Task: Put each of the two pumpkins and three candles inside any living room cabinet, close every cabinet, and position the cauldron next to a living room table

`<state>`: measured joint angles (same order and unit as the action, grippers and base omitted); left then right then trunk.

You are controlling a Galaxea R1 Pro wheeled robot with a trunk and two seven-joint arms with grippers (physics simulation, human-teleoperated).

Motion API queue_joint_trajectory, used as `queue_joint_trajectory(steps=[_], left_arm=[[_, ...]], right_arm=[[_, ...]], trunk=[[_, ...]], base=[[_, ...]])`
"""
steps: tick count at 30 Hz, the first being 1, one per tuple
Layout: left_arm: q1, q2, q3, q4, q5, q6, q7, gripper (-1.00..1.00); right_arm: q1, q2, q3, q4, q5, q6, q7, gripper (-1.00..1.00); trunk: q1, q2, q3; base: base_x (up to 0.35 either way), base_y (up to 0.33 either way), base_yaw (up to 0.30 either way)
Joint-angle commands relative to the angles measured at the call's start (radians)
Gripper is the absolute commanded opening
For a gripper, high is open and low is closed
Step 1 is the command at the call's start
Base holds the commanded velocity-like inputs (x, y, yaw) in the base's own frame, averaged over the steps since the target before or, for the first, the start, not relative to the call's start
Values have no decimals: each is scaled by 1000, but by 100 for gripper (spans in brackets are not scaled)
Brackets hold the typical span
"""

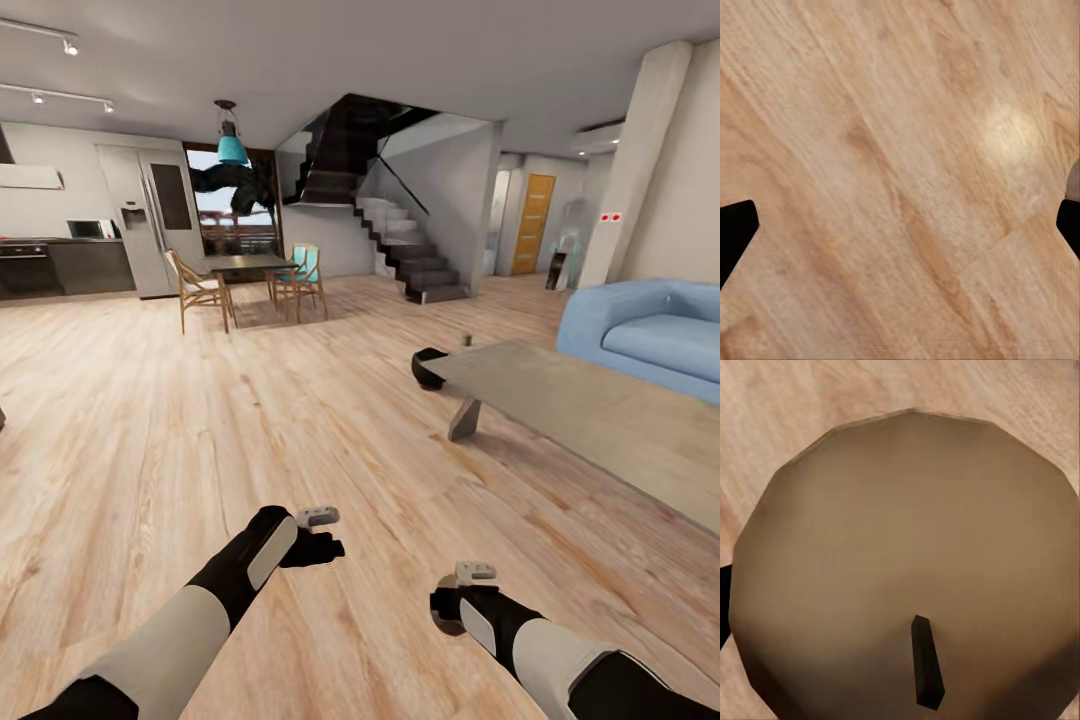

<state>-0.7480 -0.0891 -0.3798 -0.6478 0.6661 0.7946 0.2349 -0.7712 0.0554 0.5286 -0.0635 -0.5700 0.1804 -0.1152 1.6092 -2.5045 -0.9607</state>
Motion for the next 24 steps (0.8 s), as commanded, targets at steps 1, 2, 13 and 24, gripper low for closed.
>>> queue_joint_trajectory(steps=[1, 2, 13, 24], left_arm=[[-1, -3, -4, -1, 10, 2, 9, 100], [-1, -3, -4, -1, 10, 2, 9, 100], [-1, -7, -4, -1, 10, 2, 9, 100], [-1, -9, -4, -1, 10, 2, 9, 100]], right_arm=[[0, 0, 8, -1, -8, -8, -6, -100], [0, 0, 8, -1, -8, -9, -6, -100], [0, 0, 8, -1, -8, -13, -6, -100], [0, 0, 9, -1, -8, -14, -6, -100]], trunk=[[0, 0, -1], [0, 0, -1], [0, 0, -1], [0, 0, -1]], base=[[287, 184, 0], [287, 183, 0], [290, 175, 0], [291, 169, 0]])
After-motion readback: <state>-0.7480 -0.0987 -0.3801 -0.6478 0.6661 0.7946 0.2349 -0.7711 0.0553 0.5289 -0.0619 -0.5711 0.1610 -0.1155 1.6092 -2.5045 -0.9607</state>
